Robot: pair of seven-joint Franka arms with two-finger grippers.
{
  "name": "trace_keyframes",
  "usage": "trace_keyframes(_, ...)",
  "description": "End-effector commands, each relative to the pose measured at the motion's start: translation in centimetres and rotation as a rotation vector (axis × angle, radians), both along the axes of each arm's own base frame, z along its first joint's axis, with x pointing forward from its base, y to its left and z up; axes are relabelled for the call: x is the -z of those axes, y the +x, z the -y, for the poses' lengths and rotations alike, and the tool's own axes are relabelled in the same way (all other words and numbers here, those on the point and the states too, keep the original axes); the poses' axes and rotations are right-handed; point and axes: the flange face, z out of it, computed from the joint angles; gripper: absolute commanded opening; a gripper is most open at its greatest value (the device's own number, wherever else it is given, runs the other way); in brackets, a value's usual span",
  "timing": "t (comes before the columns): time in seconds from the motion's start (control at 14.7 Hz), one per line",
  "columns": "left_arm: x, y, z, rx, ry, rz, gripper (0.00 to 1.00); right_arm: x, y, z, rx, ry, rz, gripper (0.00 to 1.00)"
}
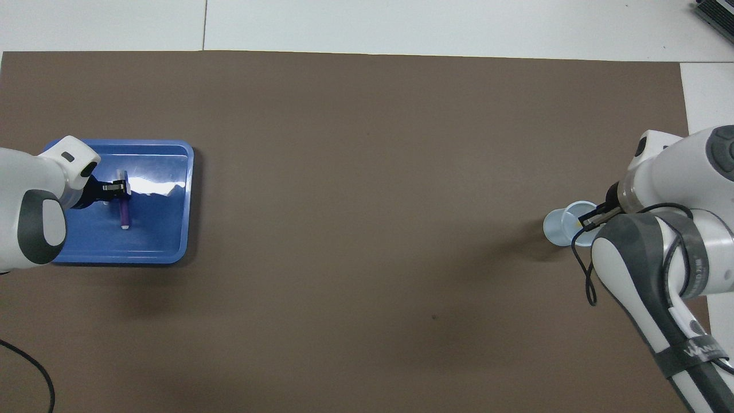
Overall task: Transfer and insert pens with both arms
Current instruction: 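Grasp the purple pen in the tray with the left gripper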
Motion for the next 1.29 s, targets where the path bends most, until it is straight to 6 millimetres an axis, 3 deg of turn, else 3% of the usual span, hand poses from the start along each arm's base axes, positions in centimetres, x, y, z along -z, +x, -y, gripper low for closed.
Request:
trace_keyframes(0.0,0.3,-0.8,0.2,-0.013,0.011,-0.001,0.00,0.3,-0.1,1.2,-0.001,-0.019,0.012,0.54)
trace_keyframes(0.07,0.3,-0.8,0.2,-0.016,0.011,-0.003,0.00,0.3,-0.1,1.2,-0.001,-0.019,0.012,0.91)
trace_keyframes(0.14,0.2,-0.7,0.2,-0.018,0.011,-0.003,0.00,0.3,-0.1,1.1,0.002,-0.019,0.011,1.00)
trace_keyframes(0.27,-0.3,-0.6,0.4,-0.046,0.008,-0.016,0.00,0.2,-0.2,1.0,0.023,-0.022,0.009,1.00)
trace_keyframes(0.61,-5.4,-0.3,1.6,-0.160,0.007,-0.092,0.00,-0.4,-0.1,0.6,0.019,-0.023,0.011,1.00)
trace_keyframes(0.95,-11.2,-1.5,6.1,-0.287,0.015,-0.167,0.00,-3.3,0.1,-0.2,0.030,-0.011,-0.005,1.00)
trace_keyframes(1.22,-14.5,-3.6,10.2,-0.415,-0.025,-0.222,0.00,-4.5,0.1,-0.7,0.059,0.053,-0.016,1.00)
